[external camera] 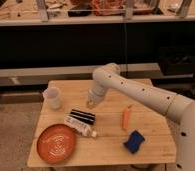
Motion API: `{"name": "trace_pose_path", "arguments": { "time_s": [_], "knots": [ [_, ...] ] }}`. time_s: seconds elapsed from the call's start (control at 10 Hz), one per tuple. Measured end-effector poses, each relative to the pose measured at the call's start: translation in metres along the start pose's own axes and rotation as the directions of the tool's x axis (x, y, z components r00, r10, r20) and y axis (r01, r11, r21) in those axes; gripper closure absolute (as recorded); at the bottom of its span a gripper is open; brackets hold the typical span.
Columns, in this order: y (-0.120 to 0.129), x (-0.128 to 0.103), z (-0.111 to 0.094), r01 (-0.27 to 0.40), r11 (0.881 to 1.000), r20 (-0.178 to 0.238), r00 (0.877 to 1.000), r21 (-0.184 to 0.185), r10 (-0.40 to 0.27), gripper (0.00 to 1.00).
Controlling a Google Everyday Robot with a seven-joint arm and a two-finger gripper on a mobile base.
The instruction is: Knock the bottle over
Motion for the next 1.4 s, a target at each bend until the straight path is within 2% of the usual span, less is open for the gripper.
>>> {"name": "trace_pose_path", "arguments": {
  "time_s": [1.4],
  "knots": [
    [0.013, -0.047, -0.009, 0.098, 0.995, 0.085, 0.992, -0.028, -0.096, 1.00]
  ]
}}
